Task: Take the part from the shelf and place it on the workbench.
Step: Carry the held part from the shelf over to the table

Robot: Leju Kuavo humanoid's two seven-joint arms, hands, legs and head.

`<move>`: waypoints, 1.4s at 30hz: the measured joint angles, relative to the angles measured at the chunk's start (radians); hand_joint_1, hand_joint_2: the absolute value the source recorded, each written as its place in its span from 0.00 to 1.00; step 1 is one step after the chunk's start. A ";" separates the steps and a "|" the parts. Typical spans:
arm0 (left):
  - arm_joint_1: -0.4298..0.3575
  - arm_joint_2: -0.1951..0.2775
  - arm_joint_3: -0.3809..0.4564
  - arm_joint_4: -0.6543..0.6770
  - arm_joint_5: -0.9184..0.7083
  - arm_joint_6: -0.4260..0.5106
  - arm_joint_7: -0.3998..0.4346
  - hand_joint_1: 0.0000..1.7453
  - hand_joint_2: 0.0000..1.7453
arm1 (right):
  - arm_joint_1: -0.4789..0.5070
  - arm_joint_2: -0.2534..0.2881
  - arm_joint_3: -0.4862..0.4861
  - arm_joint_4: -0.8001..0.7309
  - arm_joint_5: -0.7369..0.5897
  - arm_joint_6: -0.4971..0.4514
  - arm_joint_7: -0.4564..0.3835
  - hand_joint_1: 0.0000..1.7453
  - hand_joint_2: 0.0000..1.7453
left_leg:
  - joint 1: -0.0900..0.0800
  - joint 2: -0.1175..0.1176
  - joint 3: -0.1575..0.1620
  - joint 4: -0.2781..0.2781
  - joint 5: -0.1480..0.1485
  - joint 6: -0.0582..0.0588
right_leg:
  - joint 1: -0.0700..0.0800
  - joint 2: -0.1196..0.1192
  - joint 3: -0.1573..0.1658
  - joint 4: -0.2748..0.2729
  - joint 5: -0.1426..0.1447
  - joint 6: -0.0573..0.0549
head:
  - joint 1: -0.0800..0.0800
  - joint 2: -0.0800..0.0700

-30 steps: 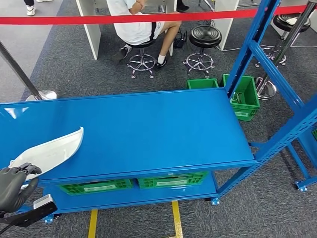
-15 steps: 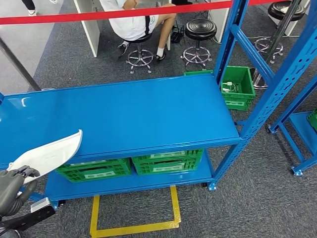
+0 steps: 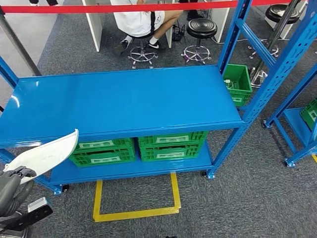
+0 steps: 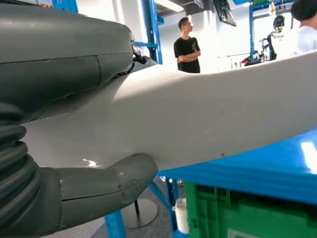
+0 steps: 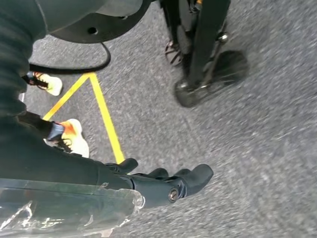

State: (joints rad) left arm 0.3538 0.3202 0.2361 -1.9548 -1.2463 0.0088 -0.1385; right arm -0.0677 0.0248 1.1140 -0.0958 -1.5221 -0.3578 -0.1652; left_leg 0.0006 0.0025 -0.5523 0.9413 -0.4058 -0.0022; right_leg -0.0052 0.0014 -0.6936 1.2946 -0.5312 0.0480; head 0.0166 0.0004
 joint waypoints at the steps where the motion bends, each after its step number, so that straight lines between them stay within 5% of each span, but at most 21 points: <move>1: 0.000 0.000 0.000 0.000 0.000 0.000 0.000 1.00 1.00 | 0.000 0.000 0.000 0.000 0.000 0.000 0.000 0.00 1.00 | -0.001 0.000 -0.014 0.001 0.011 -0.002 | 0.000 0.000 0.042 -0.038 0.027 -0.003 | 0.000 0.000; 3: 0.001 0.000 0.000 0.000 0.000 0.000 0.000 1.00 1.00 | -0.003 0.000 0.000 0.000 0.000 0.000 0.000 0.00 1.00 | -0.002 -0.001 -0.034 0.003 0.032 -0.010 | 0.001 0.000 0.164 -0.194 0.044 -0.009 | 0.000 0.000; 5: 0.001 0.000 0.001 0.000 0.000 0.000 0.000 1.00 1.00 | -0.006 0.000 0.001 0.000 0.000 0.000 0.000 0.00 1.00 | -0.004 0.000 -0.041 0.005 0.049 -0.021 | 0.004 0.002 0.238 -0.308 0.022 -0.015 | -0.002 0.000; 7: 0.001 0.000 0.001 0.000 0.000 0.000 0.000 1.00 1.00 | -0.006 0.000 0.001 0.000 0.000 0.000 0.000 0.00 1.00 | -0.002 0.001 -0.044 0.003 0.065 -0.032 | 0.007 0.003 0.235 -0.324 0.024 -0.026 | -0.003 0.000; 9: 0.004 0.001 0.001 0.000 0.000 0.000 0.000 1.00 1.00 | -0.006 0.000 0.001 0.000 0.000 0.000 0.000 0.00 1.00 | 0.001 0.000 -0.059 0.020 0.039 -0.044 | 0.005 -0.001 0.213 -0.324 0.044 -0.042 | -0.006 0.000; 12: 0.006 0.001 0.002 0.000 0.000 0.000 0.000 1.00 1.00 | -0.006 0.000 0.001 0.000 0.000 -0.001 0.000 0.00 1.00 | 0.004 -0.001 -0.111 0.177 -0.112 -0.059 | 0.003 -0.005 0.169 -0.324 0.084 -0.053 | -0.013 0.000; 14: 0.007 0.001 0.001 0.000 0.000 0.000 0.000 1.00 1.00 | -0.004 0.000 0.001 0.000 0.000 0.000 0.000 0.00 1.00 | 0.006 -0.001 -0.126 0.290 -0.156 -0.064 | 0.003 -0.006 0.135 -0.322 0.111 -0.051 | -0.013 0.000; 16: 0.006 0.001 0.001 0.000 0.000 0.000 0.000 1.00 1.00 | -0.003 0.000 0.001 0.000 0.000 0.000 0.000 0.00 1.00 | 0.007 -0.001 -0.082 0.281 -0.116 -0.065 | 0.002 -0.006 0.103 -0.320 0.135 -0.048 | -0.013 0.000; 18: 0.005 0.001 0.001 0.000 0.000 0.000 0.000 1.00 1.00 | -0.004 0.000 0.001 0.000 0.000 0.000 0.000 0.00 1.00 | 0.010 -0.001 0.025 0.147 -0.081 -0.066 | 0.001 -0.005 0.077 -0.314 0.155 -0.040 | -0.014 0.000; 20: 0.002 0.001 0.001 0.000 0.000 0.001 0.000 1.00 1.00 | -0.005 0.000 0.001 0.000 0.000 0.000 0.000 0.00 1.00 | 0.009 -0.003 0.113 0.017 -0.093 -0.055 | 0.004 -0.003 0.059 -0.307 0.174 -0.028 | -0.014 0.000; 21: 0.001 0.001 0.001 -0.001 0.000 0.001 0.000 1.00 1.00 | -0.005 0.000 0.001 0.000 0.000 0.000 0.000 0.00 1.00 | 0.007 -0.003 0.128 -0.012 -0.101 -0.046 | 0.005 -0.003 0.055 -0.306 0.184 -0.023 | -0.014 0.000; 23: 0.002 0.001 0.001 -0.001 0.000 0.001 0.000 1.00 1.00 | -0.002 0.000 0.001 0.000 0.000 0.000 0.000 0.00 1.00 | 0.005 -0.002 0.116 -0.014 -0.094 -0.026 | 0.002 -0.003 0.050 -0.308 0.196 -0.012 | -0.014 0.000; 24: 0.002 0.001 0.001 -0.001 0.000 0.001 0.000 1.00 1.00 | 0.000 0.000 0.001 0.001 0.000 0.000 0.000 0.00 1.00 | 0.005 0.000 0.107 -0.013 -0.085 -0.016 | 0.001 -0.003 0.043 -0.296 0.180 -0.007 | -0.013 0.000; 28: 0.002 0.000 0.001 -0.001 0.000 0.001 0.000 1.00 1.00 | 0.000 0.000 0.001 0.001 0.000 0.000 0.000 0.00 1.00 | 0.004 0.002 0.054 -0.012 -0.038 0.003 | -0.001 -0.003 -0.020 -0.074 0.001 0.006 | -0.008 0.000; 30: 0.003 0.000 0.001 -0.001 0.000 0.000 -0.003 1.00 1.00 | -0.001 0.000 0.001 0.001 0.001 0.005 -0.001 0.00 1.00 | 0.001 -0.007 0.023 -0.011 -0.016 0.001 | 0.000 -0.003 -0.015 -0.001 -0.003 0.004 | -0.009 0.000; 31: 0.004 0.000 0.001 -0.001 0.000 0.000 -0.006 1.00 1.00 | -0.001 0.000 0.002 0.000 0.001 0.012 -0.001 0.00 1.00 | -0.001 -0.012 0.008 -0.010 -0.005 -0.001 | 0.001 -0.001 0.013 -0.015 0.025 0.000 | -0.009 0.000; 33: 0.005 0.000 0.000 -0.001 0.000 0.000 -0.015 1.00 1.00 | -0.001 0.000 0.008 0.000 0.003 0.028 -0.003 0.00 1.00 | -0.003 -0.023 -0.017 -0.009 0.015 -0.007 | 0.003 0.021 0.117 -0.139 0.063 -0.015 | -0.009 0.000; 35: 0.003 0.001 0.000 -0.001 0.000 0.000 -0.018 1.00 1.00 | -0.002 -0.001 0.015 0.000 0.004 0.035 -0.005 0.00 1.00 | -0.005 -0.032 -0.032 -0.006 0.033 -0.015 | 0.004 0.045 0.214 -0.285 0.040 -0.026 | -0.010 0.000; 36: 0.003 0.001 0.000 -0.001 0.000 0.000 -0.019 1.00 1.00 | -0.003 -0.001 0.017 0.000 0.004 0.034 -0.004 0.00 1.00 | -0.005 -0.036 -0.036 -0.005 0.040 -0.020 | 0.005 0.048 0.236 -0.323 0.024 -0.029 | -0.010 0.000; 39: 0.006 0.002 -0.001 -0.001 0.000 0.001 -0.019 1.00 1.00 | -0.003 0.000 0.023 0.000 0.003 0.031 -0.002 0.00 1.00 | -0.002 -0.044 -0.047 0.004 0.042 -0.036 | 0.005 0.026 0.231 -0.336 0.029 -0.043 | -0.010 0.000; 42: 0.006 0.002 -0.002 0.000 0.000 0.001 -0.019 1.00 1.00 | -0.002 0.000 0.025 0.001 0.003 0.029 0.004 0.00 1.00 | 0.003 -0.023 -0.102 0.139 -0.071 -0.053 | 0.001 0.007 0.214 -0.338 0.049 -0.056 | -0.018 0.000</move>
State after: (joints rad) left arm 0.3603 0.3225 0.2343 -1.9553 -1.2463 0.0095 -0.1579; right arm -0.0701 0.0251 1.1391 -0.0950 -1.5192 -0.3287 -0.1609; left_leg 0.0035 -0.0204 -0.6539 1.0806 -0.4772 -0.0549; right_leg -0.0039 0.0082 -0.4800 0.9568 -0.4824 -0.0078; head -0.0014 0.0004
